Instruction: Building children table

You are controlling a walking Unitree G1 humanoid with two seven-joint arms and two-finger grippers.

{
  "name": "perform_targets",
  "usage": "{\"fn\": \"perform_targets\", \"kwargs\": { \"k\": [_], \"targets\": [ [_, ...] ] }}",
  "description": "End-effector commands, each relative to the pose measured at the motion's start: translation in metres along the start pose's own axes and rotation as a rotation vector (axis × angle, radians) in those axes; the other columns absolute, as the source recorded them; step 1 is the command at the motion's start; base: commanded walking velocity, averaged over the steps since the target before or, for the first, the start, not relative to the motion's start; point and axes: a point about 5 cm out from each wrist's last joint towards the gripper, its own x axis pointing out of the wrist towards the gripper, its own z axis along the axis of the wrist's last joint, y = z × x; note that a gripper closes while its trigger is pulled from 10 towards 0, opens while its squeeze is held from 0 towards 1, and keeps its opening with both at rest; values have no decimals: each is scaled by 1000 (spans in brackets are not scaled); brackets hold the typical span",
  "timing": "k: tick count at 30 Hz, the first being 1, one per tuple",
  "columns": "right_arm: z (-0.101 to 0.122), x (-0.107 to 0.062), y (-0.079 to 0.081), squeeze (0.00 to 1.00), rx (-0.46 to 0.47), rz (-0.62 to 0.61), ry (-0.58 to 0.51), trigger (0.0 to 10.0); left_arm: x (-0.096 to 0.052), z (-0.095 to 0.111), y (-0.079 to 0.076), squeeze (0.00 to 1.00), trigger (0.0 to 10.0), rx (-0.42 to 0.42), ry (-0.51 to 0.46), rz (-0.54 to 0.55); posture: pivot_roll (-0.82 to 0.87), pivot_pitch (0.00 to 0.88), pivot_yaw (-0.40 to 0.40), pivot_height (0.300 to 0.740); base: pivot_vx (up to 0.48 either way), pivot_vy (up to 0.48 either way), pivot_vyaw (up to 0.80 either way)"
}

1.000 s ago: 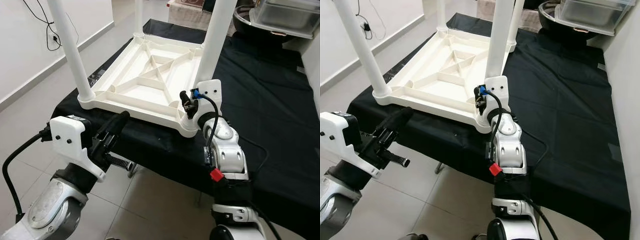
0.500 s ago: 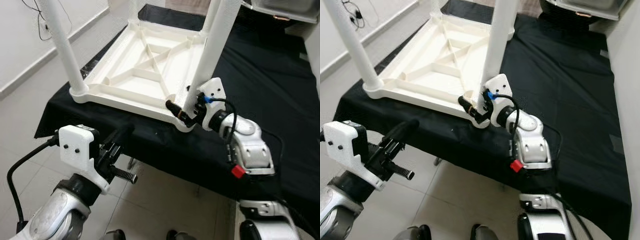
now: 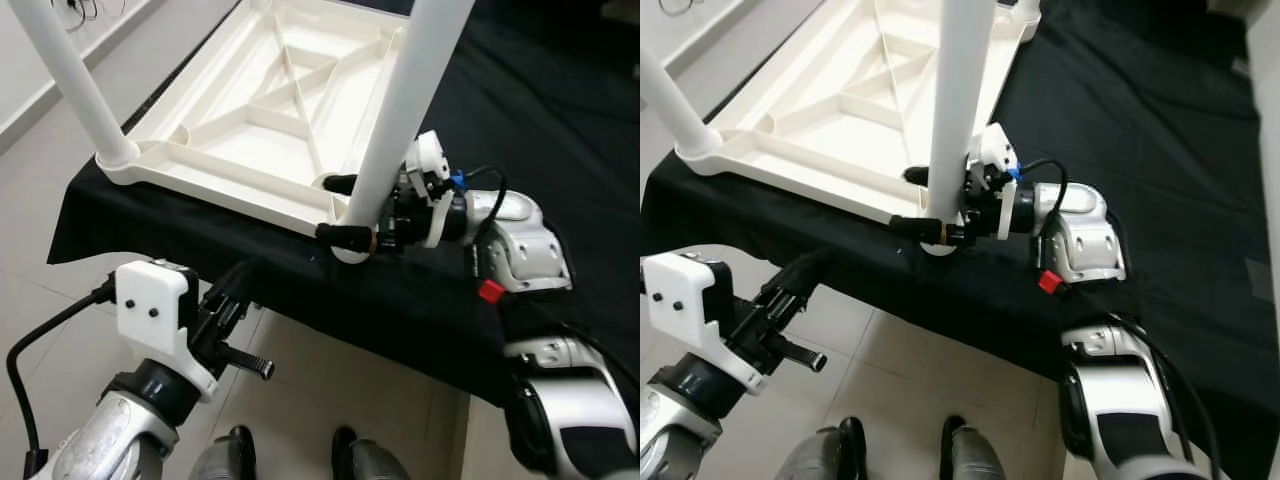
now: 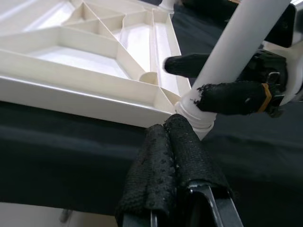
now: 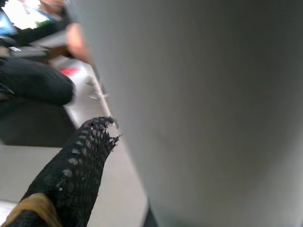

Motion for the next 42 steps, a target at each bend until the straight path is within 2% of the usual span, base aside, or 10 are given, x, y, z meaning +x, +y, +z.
{"fn": "perform_targets", "kwargs": {
  "k": [1,8,9,23,26,27,29,31,36,42],
  "targets": [
    [-6,14,3,0,21,111,-21,10000,-4,0,-4,0,10000,-10,7,-14,256,440,-48,740,0,0,0],
    [7,32,-2,0,53,217,-127,10000,-4,-2,-5,0,10000,-7,29,-9,277,451,-57,740,0,0,0],
    [10,33,-5,0,55,216,-152,0,-4,-2,-5,0,10000,-6,29,-2,276,451,-60,740,0,0,0],
    [7,-15,-16,0,60,73,-189,0,-2,0,-8,0,10000,3,28,-21,221,397,-62,740,0,0,0],
    [-11,-26,-24,0,87,-344,-122,0,-1,1,-7,0,10000,22,15,-25,159,341,-123,740,0,0,0],
    [-37,-51,-21,0,110,-937,46,0,-1,2,-6,0,10000,28,2,-15,136,293,-141,740,0,0,0],
    [-37,-51,-21,0,110,-937,46,0,-1,2,-6,0,10000,28,2,-15,136,293,-141,740,0,0,0],
    [-80,-99,39,0,128,-1557,324,0,5,1,-1,0,10000,31,-24,0,22,199,-95,740,0,0,0],
    [-98,-84,58,0,121,-1464,334,0,26,1,2,0,10000,23,-58,-52,31,155,-52,740,0,0,0],
    [-80,-35,2,0,24,-1358,184,0,45,6,3,0,10000,51,-97,-124,48,88,-37,740,0,0,0]
  ]
}}
